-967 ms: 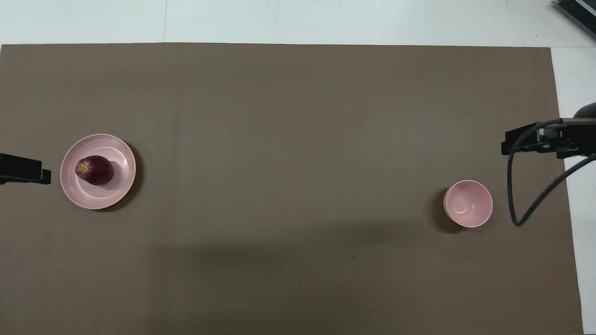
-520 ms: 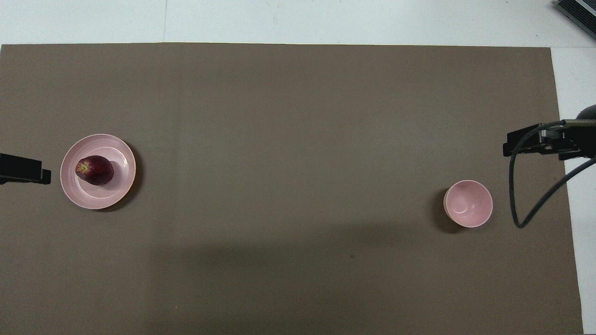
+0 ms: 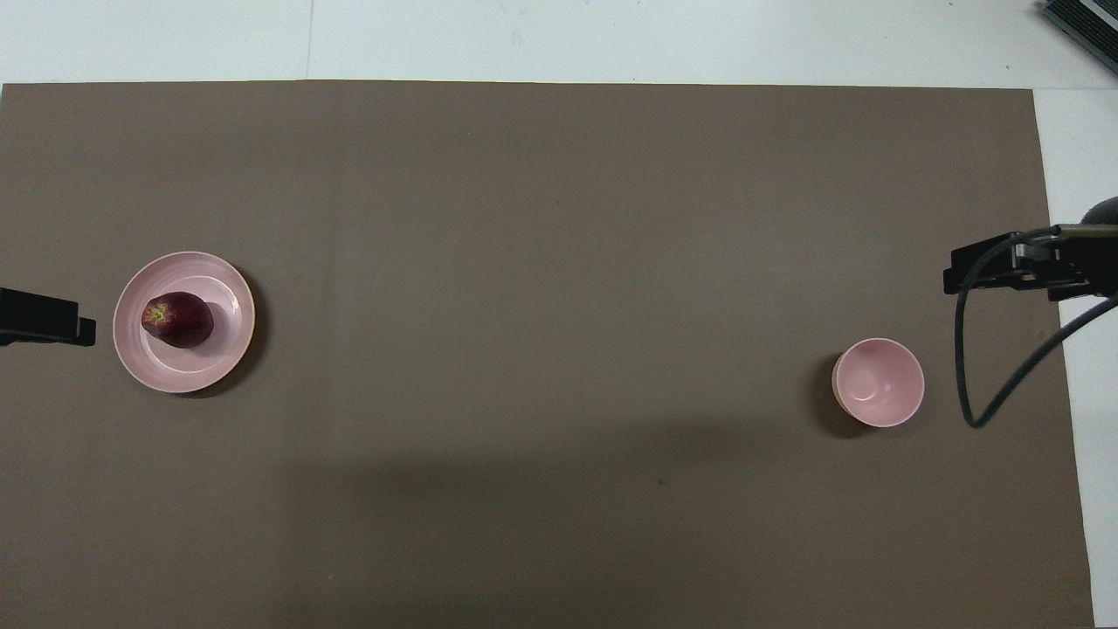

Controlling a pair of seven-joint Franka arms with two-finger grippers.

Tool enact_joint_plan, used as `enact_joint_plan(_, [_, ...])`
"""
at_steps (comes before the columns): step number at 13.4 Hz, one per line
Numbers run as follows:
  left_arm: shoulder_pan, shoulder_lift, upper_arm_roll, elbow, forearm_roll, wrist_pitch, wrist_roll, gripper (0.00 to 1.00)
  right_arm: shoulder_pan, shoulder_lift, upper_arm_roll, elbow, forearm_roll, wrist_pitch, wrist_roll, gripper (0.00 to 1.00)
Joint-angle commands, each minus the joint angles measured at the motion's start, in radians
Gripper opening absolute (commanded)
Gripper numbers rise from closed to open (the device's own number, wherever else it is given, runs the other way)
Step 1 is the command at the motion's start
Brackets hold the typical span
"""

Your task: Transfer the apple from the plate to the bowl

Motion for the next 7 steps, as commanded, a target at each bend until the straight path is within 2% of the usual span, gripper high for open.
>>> enact_joint_plan(1, [0.003,0.001,0.001,0.007,-0.004,-0.003,-0.006,1.00,-0.013,-0.015,0.007,-0.013,0.004,-0.004,0.001,1.00])
enact_joint_plan(7, [0.003,0.000,0.001,0.007,-0.005,-0.003,-0.006,1.00,-0.013,-0.013,0.007,-0.015,0.007,0.002,0.001,1.00])
